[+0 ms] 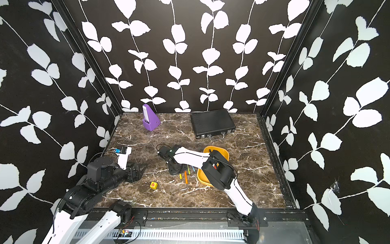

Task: Put the hex key on the desktop into the storage box
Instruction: Pick up the Allen key from the center of the board.

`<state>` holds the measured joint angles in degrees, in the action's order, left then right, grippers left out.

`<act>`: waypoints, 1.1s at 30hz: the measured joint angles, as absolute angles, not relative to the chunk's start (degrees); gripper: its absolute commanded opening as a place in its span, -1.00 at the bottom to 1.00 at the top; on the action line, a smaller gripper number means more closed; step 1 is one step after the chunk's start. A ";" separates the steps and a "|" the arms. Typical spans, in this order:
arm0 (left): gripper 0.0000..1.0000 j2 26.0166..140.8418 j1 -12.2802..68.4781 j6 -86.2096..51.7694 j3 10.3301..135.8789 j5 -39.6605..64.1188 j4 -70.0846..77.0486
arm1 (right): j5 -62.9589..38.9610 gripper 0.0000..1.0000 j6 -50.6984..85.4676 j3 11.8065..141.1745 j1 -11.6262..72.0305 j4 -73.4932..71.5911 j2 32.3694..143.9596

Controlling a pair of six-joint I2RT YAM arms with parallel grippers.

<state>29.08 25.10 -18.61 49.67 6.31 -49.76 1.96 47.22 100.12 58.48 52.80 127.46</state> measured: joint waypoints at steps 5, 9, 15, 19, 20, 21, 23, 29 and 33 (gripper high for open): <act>0.54 29.23 25.10 -18.63 49.67 6.02 -49.78 | 1.96 -1.00 47.42 100.12 58.46 52.80 127.37; 0.54 29.23 25.10 -18.63 49.67 5.78 -49.78 | 1.91 -1.00 47.40 100.12 58.43 52.80 127.31; 0.54 29.26 25.10 -18.70 49.65 5.30 -49.78 | 2.28 -1.00 47.31 100.12 58.46 52.56 127.11; 0.54 29.36 25.10 -18.87 49.65 5.15 -49.78 | 3.09 -1.00 46.92 100.12 58.43 52.34 126.58; 0.54 29.41 25.10 -18.87 49.65 5.10 -49.78 | 3.40 -1.00 46.72 100.12 58.41 52.31 126.17; 0.54 29.50 25.10 -18.90 49.65 5.08 -49.78 | 3.73 -1.00 46.63 100.12 58.39 52.36 125.69; 0.54 29.67 25.10 -18.90 49.65 5.06 -49.78 | 4.36 -1.00 46.24 100.12 58.37 52.40 123.83; 0.54 29.78 25.10 -18.92 49.65 5.06 -49.78 | 6.76 -1.00 44.66 100.09 58.17 53.82 115.52; 0.53 29.78 25.10 -18.92 49.65 5.06 -49.78 | 7.88 -1.00 43.57 98.54 57.28 54.63 109.67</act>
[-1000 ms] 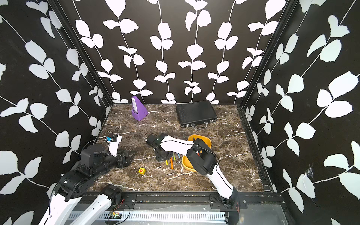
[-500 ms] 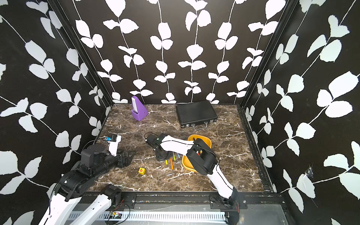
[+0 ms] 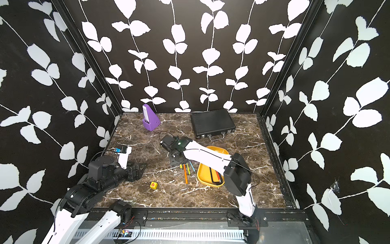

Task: Put the hex key on the desktop into the storage box
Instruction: Pick up the Allen key from the center of the board, then place the Allen key in the storage box.

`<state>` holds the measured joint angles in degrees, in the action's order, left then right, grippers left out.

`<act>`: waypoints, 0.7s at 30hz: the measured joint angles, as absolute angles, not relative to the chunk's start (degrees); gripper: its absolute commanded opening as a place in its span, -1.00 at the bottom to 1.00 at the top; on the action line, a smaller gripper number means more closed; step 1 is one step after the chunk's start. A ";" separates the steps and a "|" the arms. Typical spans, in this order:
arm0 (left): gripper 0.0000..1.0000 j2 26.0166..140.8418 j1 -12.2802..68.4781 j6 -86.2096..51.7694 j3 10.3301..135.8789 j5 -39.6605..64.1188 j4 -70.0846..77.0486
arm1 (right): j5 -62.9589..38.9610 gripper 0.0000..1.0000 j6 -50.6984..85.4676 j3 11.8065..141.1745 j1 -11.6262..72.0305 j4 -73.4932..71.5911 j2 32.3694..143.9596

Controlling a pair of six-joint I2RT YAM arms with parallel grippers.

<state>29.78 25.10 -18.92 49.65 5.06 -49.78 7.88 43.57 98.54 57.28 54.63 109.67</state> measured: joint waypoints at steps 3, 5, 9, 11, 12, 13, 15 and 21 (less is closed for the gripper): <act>0.53 29.80 25.10 -18.94 49.65 5.06 -49.78 | 8.43 -1.00 42.46 93.67 55.29 55.02 103.88; 0.53 29.80 25.10 -18.96 49.65 5.08 -49.78 | 8.62 -1.00 41.58 89.21 53.21 55.24 99.98; 0.53 29.82 25.10 -19.00 49.65 5.08 -49.78 | 8.43 -1.00 39.46 79.22 47.90 55.48 92.82; 0.53 29.82 25.10 -19.00 49.65 5.10 -49.78 | 8.29 -1.00 38.22 74.00 44.99 55.35 89.25; 0.53 29.82 25.10 -19.03 49.65 5.10 -49.78 | 8.23 -1.00 37.71 71.92 43.77 55.51 87.90; 0.53 29.85 25.10 -19.03 49.65 5.10 -49.78 | 8.05 -1.00 37.06 69.97 42.57 55.64 86.74; 0.53 29.82 25.10 -19.00 49.65 5.10 -49.78 | 7.42 -1.00 36.12 67.29 40.97 55.48 85.60; 0.52 29.82 25.10 -19.03 49.65 5.10 -49.78 | 5.69 -1.00 33.93 63.61 39.20 53.56 87.64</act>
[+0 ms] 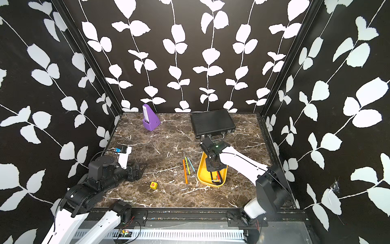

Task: Put the hex key on the desktop into the storage box
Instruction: Place the Allen key in the storage box.

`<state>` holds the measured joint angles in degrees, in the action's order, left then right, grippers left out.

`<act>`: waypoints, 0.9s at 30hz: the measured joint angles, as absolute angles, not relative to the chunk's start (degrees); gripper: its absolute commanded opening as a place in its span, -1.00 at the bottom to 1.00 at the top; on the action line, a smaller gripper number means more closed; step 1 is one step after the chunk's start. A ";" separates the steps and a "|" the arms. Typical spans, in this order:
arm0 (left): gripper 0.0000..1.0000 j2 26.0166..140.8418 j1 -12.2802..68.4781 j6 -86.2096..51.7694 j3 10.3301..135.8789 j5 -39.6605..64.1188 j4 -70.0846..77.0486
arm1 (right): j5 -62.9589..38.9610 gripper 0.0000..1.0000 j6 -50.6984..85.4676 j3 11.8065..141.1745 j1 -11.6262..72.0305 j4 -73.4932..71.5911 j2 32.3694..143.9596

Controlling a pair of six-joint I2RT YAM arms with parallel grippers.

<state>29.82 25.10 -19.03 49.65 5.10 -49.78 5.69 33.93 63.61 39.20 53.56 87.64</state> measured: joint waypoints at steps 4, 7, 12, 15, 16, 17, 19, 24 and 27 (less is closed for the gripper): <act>0.53 29.82 25.10 -19.03 49.65 5.10 -49.78 | 5.15 -1.00 32.91 63.61 39.20 50.96 91.37; 0.53 29.82 25.10 -19.03 49.65 5.10 -49.78 | 4.67 -1.00 32.29 63.61 38.96 49.41 94.54; 0.53 29.82 25.10 -19.03 49.65 5.08 -49.78 | 3.99 -1.00 31.35 63.61 38.94 47.86 98.17; 0.52 29.82 25.10 -19.03 49.65 5.08 -49.78 | 4.05 -1.00 31.24 63.64 38.94 47.35 98.96; 0.53 29.82 25.10 -19.03 49.65 5.08 -49.78 | 4.08 -1.00 31.24 63.64 38.94 47.33 99.15; 0.53 29.82 25.10 -19.05 49.65 5.08 -49.78 | 4.10 -1.00 31.24 63.64 38.94 47.35 99.42; 0.53 29.82 25.10 -19.05 49.65 5.08 -49.78 | 4.29 -1.00 31.27 63.64 38.94 47.37 99.83; 0.53 29.82 25.10 -19.05 49.65 5.08 -49.78 | 5.10 -0.67 31.40 63.64 38.94 47.44 99.98; 0.53 29.82 25.10 -19.05 49.65 5.06 -49.78 | 5.32 -0.40 31.57 63.68 38.92 47.51 99.96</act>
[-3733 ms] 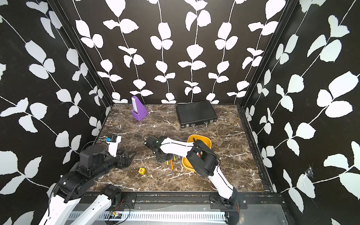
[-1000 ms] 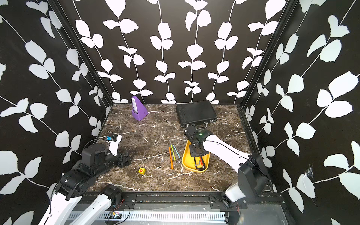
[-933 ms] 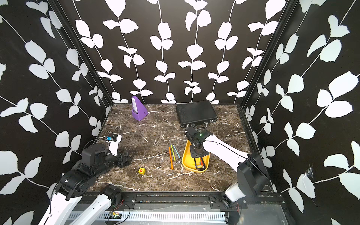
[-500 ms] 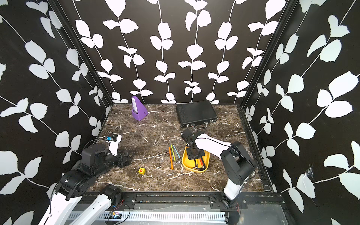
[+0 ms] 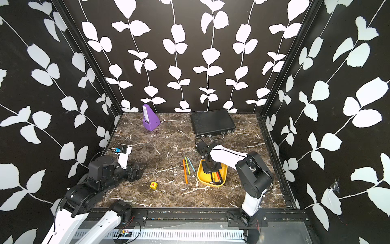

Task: Put the hex key on the desktop into the storage box
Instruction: Place the Allen key in the storage box, then pick up the Allen key from the center of the board.

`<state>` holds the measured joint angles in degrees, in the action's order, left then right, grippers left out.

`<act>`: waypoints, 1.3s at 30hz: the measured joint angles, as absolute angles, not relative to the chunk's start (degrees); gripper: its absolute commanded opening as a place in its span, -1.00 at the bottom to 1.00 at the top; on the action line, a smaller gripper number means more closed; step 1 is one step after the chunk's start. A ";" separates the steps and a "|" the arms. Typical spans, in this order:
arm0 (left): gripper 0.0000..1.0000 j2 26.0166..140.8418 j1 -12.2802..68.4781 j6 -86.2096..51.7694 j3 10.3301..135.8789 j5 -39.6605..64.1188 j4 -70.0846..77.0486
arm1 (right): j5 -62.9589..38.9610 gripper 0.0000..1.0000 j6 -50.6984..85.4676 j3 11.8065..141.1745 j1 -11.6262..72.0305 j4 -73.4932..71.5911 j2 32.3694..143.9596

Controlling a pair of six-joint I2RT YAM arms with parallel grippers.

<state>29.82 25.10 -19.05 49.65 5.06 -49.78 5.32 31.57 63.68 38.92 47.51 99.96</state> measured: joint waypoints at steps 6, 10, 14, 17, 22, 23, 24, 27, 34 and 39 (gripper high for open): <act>0.53 29.82 25.10 -19.05 49.65 5.06 -49.78 | 5.80 -0.35 32.67 63.68 39.48 48.05 97.12; 0.53 29.82 25.10 -19.07 49.65 5.02 -49.78 | 7.77 -0.37 34.17 64.47 42.68 49.56 93.54; 0.53 29.65 25.10 -19.14 49.65 4.75 -49.78 | 9.87 -0.40 36.49 68.01 49.10 50.59 93.03; 0.53 29.56 25.10 -19.33 49.65 4.45 -49.78 | 10.59 -0.41 38.33 71.44 54.11 50.96 93.65; 0.53 29.54 25.10 -19.49 49.65 3.92 -49.80 | 10.81 -0.44 40.64 79.92 60.12 50.78 101.10; 0.53 29.54 25.10 -19.49 49.65 3.86 -49.80 | 10.72 -0.44 41.04 80.93 60.93 50.48 102.94; 0.53 29.54 25.10 -19.49 49.65 3.81 -49.80 | 10.52 -0.41 41.56 81.67 61.58 50.26 104.73; 0.53 29.54 25.10 -19.51 49.65 3.79 -49.80 | 9.87 -0.33 42.72 82.35 62.37 49.98 108.79; 0.53 29.54 25.10 -19.51 49.65 3.79 -49.80 | 9.58 -0.29 44.47 82.76 62.30 49.93 112.09; 0.53 29.52 25.10 -19.51 49.65 3.75 -49.80 | 9.08 -0.34 44.62 84.01 62.30 48.73 114.43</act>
<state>29.52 25.10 -19.51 49.65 3.75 -49.80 9.08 44.62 84.01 62.30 48.73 114.43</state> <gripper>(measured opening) 0.765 0.340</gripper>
